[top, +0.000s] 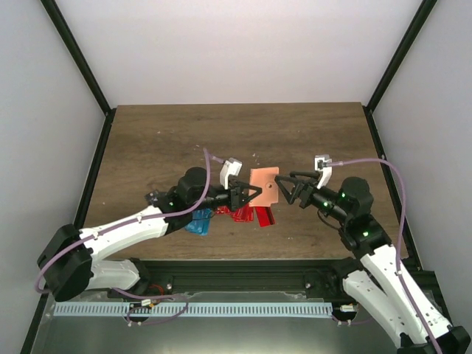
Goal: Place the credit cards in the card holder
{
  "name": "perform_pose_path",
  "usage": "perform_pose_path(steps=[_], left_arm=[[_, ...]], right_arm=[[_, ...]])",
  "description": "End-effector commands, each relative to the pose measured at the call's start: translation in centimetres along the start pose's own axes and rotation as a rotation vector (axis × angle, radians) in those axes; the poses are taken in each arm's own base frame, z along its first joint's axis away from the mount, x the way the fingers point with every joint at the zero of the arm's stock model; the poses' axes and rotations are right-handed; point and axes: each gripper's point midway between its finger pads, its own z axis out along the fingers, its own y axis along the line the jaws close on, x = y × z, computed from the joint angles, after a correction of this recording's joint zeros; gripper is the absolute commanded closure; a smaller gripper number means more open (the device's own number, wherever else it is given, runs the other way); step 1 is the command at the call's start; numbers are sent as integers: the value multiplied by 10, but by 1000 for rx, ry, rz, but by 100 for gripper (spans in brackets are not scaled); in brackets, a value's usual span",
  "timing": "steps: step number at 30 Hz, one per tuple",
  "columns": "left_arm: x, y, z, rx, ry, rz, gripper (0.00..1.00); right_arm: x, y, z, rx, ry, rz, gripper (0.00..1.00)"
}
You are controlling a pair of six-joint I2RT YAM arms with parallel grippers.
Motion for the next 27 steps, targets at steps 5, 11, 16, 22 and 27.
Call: perform_pose_path(steps=[5,11,16,22,27], left_arm=[[-14,37,-6,-261,-16,130,96],[-12,45,0,-291,18,133,96],[-10,48,5,-301,38,132,96],[-9,46,7,-286,48,134,96],[-7,40,9,-261,60,148,96]], right_arm=[[24,-41,1,284,206,93,16],[37,-38,18,323,262,95,21],[39,-28,35,279,283,95,26],[40,-30,46,274,290,88,28],[46,-37,54,294,308,100,30]])
